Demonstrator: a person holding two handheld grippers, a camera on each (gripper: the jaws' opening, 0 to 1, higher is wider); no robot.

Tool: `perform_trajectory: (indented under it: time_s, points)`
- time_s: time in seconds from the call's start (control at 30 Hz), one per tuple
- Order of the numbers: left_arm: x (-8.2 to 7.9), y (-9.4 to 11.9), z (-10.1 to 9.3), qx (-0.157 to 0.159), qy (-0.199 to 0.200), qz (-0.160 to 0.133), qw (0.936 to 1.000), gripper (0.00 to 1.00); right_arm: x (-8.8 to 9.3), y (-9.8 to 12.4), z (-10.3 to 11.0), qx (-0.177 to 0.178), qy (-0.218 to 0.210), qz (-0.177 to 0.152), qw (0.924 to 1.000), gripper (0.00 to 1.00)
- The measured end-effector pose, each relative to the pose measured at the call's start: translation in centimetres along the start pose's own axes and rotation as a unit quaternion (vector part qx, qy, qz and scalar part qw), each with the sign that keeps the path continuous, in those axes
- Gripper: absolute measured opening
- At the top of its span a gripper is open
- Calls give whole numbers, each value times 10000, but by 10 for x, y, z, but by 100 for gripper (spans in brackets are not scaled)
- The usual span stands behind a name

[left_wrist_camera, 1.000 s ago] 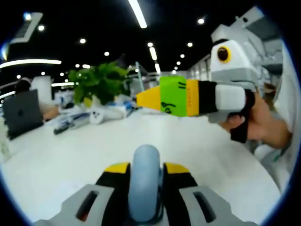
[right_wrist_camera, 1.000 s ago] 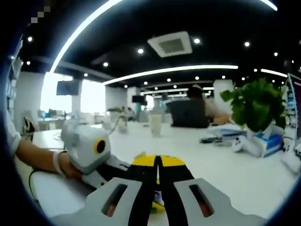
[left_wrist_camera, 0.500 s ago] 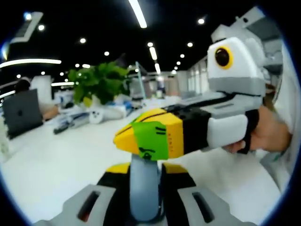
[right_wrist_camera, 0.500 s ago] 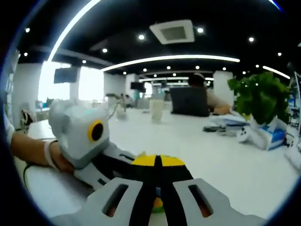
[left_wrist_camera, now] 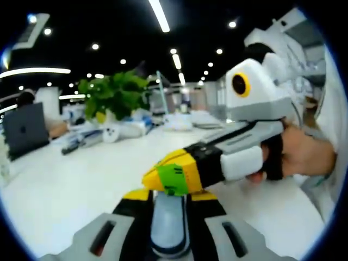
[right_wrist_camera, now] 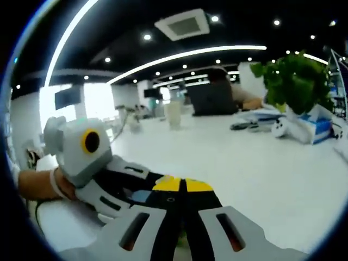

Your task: Pick up the paper insert the paper into the punch align the paper edges press the punch to punch holes

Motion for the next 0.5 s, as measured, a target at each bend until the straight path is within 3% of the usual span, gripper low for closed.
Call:
perform_trajectory:
  time_s: [0.5]
  points:
    - [1, 0, 1, -45, 97, 84, 9999, 26, 2, 8, 7, -56, -183, -12, 9998, 1]
Point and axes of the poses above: the point that each gripper's makers call its tool centre point, and the gripper's own axes: y roughly backward along the fingers, z roughly to its left, x roughly out of its underside, the point moved 9 cm from there along y, roughly backward along the fingers, and after that the axes turned 13 degrees about y, right-handed, at the moved point
